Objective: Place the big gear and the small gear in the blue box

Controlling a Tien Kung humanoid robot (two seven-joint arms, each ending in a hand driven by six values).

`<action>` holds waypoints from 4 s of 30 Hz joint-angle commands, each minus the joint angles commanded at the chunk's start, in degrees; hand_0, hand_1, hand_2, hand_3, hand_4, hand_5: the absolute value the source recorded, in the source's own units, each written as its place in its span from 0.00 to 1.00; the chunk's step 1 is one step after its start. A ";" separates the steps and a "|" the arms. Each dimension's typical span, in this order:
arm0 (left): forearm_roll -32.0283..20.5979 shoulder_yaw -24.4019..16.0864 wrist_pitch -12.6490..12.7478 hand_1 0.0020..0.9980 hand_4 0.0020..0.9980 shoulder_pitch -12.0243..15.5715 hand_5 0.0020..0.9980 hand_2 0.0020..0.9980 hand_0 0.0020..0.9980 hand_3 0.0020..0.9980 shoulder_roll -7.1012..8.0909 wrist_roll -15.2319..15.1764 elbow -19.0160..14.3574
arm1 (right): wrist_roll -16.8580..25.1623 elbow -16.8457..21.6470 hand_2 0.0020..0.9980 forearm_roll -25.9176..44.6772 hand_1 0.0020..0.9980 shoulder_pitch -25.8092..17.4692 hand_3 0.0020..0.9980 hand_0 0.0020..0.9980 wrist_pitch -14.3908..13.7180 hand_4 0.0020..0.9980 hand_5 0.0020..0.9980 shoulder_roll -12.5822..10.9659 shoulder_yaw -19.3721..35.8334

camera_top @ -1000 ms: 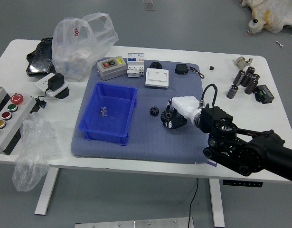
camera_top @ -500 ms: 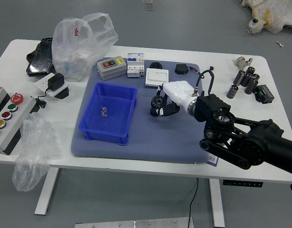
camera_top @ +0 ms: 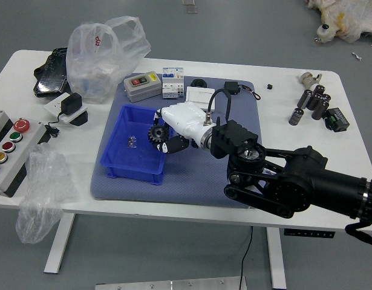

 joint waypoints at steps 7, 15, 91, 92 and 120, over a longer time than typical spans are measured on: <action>0.44 -0.22 -0.11 0.62 0.75 -0.11 0.66 0.60 0.66 0.76 0.07 0.16 -0.04 | 0.30 -0.52 0.96 1.67 0.82 0.27 0.93 0.44 1.18 0.75 0.31 0.66 -1.30; 0.44 -0.15 -0.13 0.62 0.75 -0.08 0.66 0.60 0.66 0.76 -0.01 0.07 -0.01 | 1.63 -0.32 0.90 1.07 0.80 -0.57 0.90 0.42 -0.74 0.70 0.26 -0.17 1.23; -0.86 1.05 -0.10 0.62 0.75 -0.44 0.66 0.60 0.66 0.76 0.00 -1.10 0.19 | 1.98 -10.90 0.53 5.24 0.42 -1.85 0.65 0.28 -4.15 0.37 0.14 -2.75 1.63; -0.81 0.98 -0.09 0.62 0.75 -0.41 0.66 0.60 0.66 0.76 0.00 -1.05 0.18 | 1.44 -10.84 0.53 5.03 0.42 -1.95 0.65 0.28 -3.30 0.37 0.14 -2.87 1.78; 0.15 0.36 -0.24 0.62 0.75 -0.35 0.67 0.60 0.66 0.76 0.23 -0.71 0.14 | 1.44 -15.90 0.64 11.60 0.37 -1.65 0.68 0.28 -2.58 0.64 0.31 -0.62 -3.63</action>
